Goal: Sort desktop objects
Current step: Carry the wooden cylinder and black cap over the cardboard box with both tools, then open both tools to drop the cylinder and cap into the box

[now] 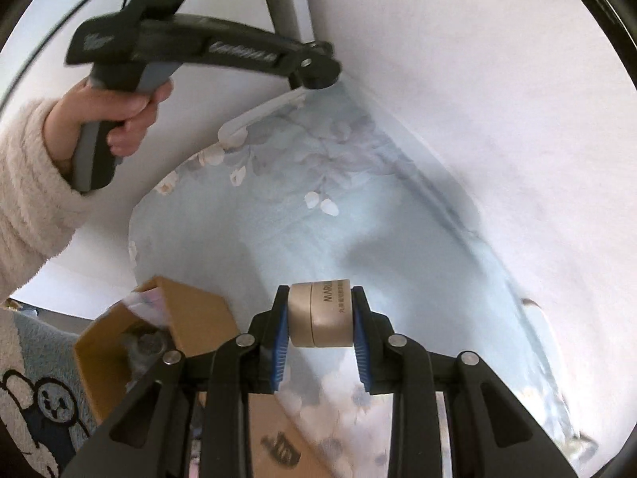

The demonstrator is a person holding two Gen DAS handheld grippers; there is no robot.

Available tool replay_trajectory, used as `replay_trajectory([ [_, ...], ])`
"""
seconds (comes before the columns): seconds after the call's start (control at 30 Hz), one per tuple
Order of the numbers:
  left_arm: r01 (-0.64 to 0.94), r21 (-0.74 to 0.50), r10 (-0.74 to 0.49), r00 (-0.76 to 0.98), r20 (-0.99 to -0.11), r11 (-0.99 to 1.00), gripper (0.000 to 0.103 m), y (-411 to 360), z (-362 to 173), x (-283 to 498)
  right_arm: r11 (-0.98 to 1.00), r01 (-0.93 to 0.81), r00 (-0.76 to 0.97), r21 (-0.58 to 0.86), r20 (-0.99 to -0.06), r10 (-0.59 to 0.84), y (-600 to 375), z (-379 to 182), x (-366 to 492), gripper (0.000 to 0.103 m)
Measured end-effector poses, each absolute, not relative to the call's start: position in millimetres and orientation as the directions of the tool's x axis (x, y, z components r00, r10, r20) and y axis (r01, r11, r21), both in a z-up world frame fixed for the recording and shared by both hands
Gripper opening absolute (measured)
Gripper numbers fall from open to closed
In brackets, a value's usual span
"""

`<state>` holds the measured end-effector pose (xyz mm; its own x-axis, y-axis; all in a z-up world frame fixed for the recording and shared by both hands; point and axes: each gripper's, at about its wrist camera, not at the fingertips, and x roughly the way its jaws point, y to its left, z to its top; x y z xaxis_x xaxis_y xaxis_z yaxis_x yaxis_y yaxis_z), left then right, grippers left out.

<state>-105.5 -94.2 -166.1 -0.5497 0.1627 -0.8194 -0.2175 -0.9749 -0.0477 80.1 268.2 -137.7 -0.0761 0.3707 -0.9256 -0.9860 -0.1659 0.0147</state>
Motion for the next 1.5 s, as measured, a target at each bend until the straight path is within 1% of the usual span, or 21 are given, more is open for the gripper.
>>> replay_trajectory([
  [0.2, -0.288, -0.047, 0.211, -0.570, -0.794, -0.956, 0.033, -72, -120, -62, -0.109, -0.994, -0.046, 0.001, -0.907, 0.419, 229, -98, 79, 0.026],
  [0.27, -0.317, -0.051, 0.234, -0.572, -0.786, -0.947, 0.033, -67, -104, -59, -0.093, -0.996, -0.038, -0.002, -0.900, 0.435, 211, -85, 75, 0.026],
  [0.43, -0.391, -0.046, 0.279, -0.564, -0.777, -0.919, 0.033, -33, -82, -26, -0.048, -0.999, -0.020, -0.003, -0.885, 0.465, 168, -66, 63, 0.026],
  [0.5, -0.447, -0.054, 0.318, -0.543, -0.777, -0.893, 0.033, -20, -74, -6, -0.032, -0.999, -0.016, 0.002, -0.882, 0.472, 152, -62, 59, 0.026],
  [0.53, -0.465, -0.051, 0.326, -0.533, -0.781, -0.884, 0.033, -25, -76, 6, -0.021, -1.000, -0.010, 0.000, -0.880, 0.474, 141, -61, 56, 0.026],
  [0.67, -0.556, -0.047, 0.359, -0.468, -0.808, -0.830, 0.033, 4, -90, 44, 0.015, -1.000, 0.000, 0.008, -0.885, 0.466, 112, -68, 48, 0.026],
  [0.83, -0.618, -0.104, 0.376, -0.328, -0.867, -0.779, 0.032, 23, -123, 86, 0.076, -0.997, 0.006, 0.028, -0.907, 0.421, 82, -95, 41, 0.026],
  [0.97, -0.613, -0.182, 0.388, -0.221, -0.895, -0.769, 0.032, 28, -148, 108, 0.115, -0.992, -0.008, 0.058, -0.918, 0.396, 64, -117, 36, 0.026],
  [1.03, -0.605, -0.194, 0.389, -0.208, -0.898, -0.772, 0.032, 33, -157, 116, 0.141, -0.987, -0.015, 0.076, -0.921, 0.390, 60, -126, 36, 0.026],
  [1.13, -0.601, -0.181, 0.374, -0.213, -0.903, -0.778, 0.032, 41, -167, 123, 0.149, -0.987, -0.004, 0.066, -0.924, 0.383, 58, -129, 34, 0.026],
  [1.5, -0.613, -0.148, 0.334, -0.201, -0.921, -0.776, 0.033, 37, -169, 129, 0.134, -0.989, -0.008, 0.063, -0.926, 0.378, 61, -130, 32, 0.026],
])
